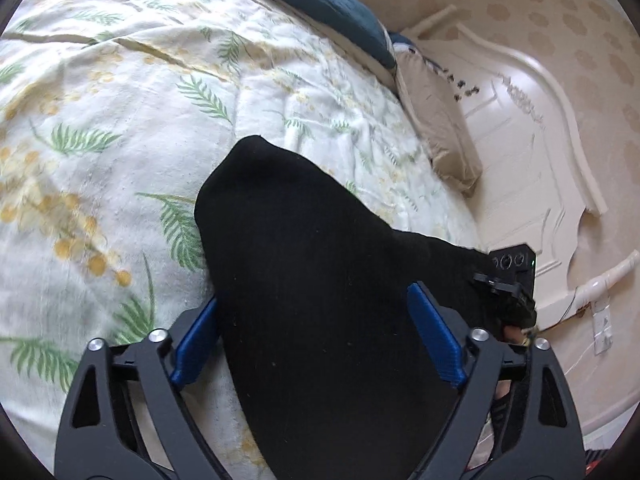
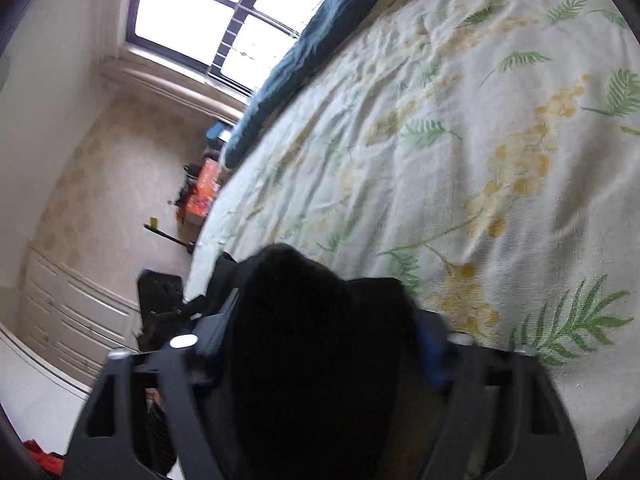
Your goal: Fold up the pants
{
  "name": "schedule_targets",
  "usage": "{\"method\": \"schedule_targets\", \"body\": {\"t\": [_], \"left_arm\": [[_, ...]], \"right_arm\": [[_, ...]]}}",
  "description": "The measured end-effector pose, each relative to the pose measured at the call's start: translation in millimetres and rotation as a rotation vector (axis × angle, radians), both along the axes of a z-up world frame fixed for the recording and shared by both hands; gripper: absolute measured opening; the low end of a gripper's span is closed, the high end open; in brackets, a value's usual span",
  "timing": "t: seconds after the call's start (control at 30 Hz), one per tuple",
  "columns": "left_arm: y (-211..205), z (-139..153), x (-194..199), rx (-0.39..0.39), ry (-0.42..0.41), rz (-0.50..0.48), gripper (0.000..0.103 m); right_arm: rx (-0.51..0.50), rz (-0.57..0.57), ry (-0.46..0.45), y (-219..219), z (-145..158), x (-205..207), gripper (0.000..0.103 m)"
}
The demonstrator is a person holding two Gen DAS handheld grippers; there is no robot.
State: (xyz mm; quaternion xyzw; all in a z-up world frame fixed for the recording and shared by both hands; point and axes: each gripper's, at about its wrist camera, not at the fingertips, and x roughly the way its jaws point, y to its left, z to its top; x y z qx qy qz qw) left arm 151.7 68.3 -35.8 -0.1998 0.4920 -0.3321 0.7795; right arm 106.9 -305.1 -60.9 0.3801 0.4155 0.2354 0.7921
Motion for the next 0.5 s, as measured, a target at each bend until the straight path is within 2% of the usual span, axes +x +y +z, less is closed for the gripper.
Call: {"method": "schedule_targets", "body": {"t": [0.03, 0.17, 0.33, 0.5], "left_arm": [[-2.0, -0.6, 1.2, 0.049, -0.005, -0.004, 0.062], [1.2, -0.6, 2.4, 0.050, -0.005, -0.002, 0.035], [7.8, 11.2, -2.7, 0.042, -0.057, 0.010, 0.024], [6.7, 39.4, 1.2, 0.071, -0.129, 0.019, 0.020]], "right_arm": [[0.008, 0.004, -0.002, -0.3, -1.9, 0.1, 0.048], [0.021, -0.003, -0.022, 0.8, -1.7, -4.0, 0.042], [0.009, -0.025, -0.074, 5.5, 11.1, -4.1, 0.038], [-0.034, -0.046, -0.157, 17.9, 36.1, -1.1, 0.037]]}}
